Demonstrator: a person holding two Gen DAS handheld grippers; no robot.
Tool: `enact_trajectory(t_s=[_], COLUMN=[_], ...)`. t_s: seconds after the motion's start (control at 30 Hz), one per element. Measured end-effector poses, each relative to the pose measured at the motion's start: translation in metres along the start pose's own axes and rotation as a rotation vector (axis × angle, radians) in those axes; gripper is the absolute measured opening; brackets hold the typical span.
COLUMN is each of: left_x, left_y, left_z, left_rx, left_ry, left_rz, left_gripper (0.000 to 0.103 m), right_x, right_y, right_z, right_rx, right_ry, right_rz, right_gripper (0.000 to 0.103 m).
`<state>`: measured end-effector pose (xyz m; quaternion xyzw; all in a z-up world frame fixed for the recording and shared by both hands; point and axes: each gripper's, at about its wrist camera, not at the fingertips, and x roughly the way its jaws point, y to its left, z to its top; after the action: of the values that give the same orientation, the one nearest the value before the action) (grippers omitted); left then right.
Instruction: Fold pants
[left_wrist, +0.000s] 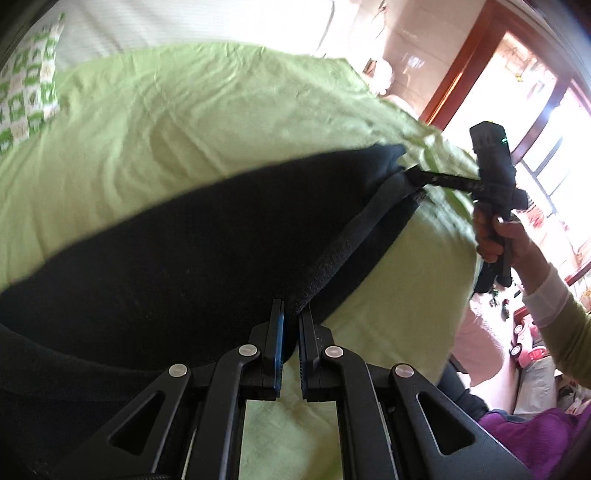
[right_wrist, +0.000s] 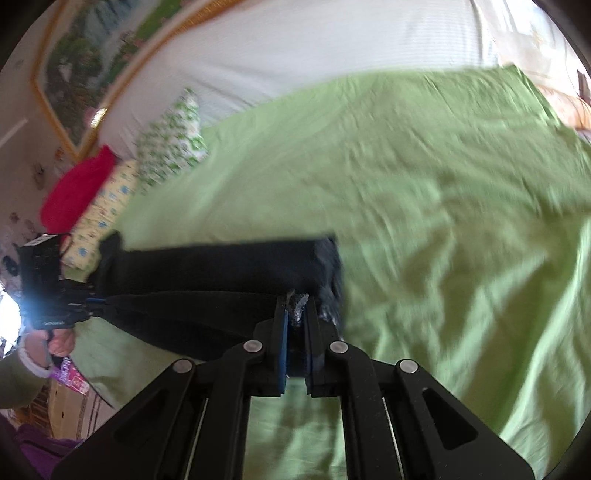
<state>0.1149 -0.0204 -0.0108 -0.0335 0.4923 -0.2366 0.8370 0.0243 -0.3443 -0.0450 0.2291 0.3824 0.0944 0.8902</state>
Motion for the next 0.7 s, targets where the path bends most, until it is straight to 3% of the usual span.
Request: enact_trajectory(t_s=[0.13,0.17,0.2,0.27,0.33,0.47,0.7], left_x=[0.01,0.008,0.005,-0.002,-0.014,-0.03,-0.073], left_y=[0.012,0.013,0.013,0.013,0.012,0.02,0.053], left_z=[-0.011,-0.012,-0.014,-0.017,-0.024,-0.036,-0.056], left_rx=[-0.061,-0.071,-0.082,-0.093,-0.106,-0.152,-0.244], left_ry=[-0.011,-0.014,-0.018,-0.038,-0.074,-0.115,-0.203], left_rz=[-0.015,-0.018,-0.023,-0.022,-0.008,-0.002,0.051], left_gripper=[0.012,0.018,0.022,0.042,0.049,0.049,0.049], right_x=[-0.003,-0.006,-0.009,-0.02,-0.032,-0.052,-0.031], right_y=[-0.009,-0.007,-0.005,0.005,0.013,0.037,0.095], right_z=[-0.007,-0.008,-0.008,-0.011,-0.013,-0.016,-0.015], right_rx=[0.086,0.092,0.09,0.08,0.069,0.06,0.003], right_ry=[-0.053,-0.061,-0.069,-0.101,-0.14,-0.21,-0.181], right_rz=[0.033,0.017,-0.012,-0.072,-0.078,-0.059,0.058], right_gripper=[0.018,0.025,0.04,0.056,0.056,0.056,0.056])
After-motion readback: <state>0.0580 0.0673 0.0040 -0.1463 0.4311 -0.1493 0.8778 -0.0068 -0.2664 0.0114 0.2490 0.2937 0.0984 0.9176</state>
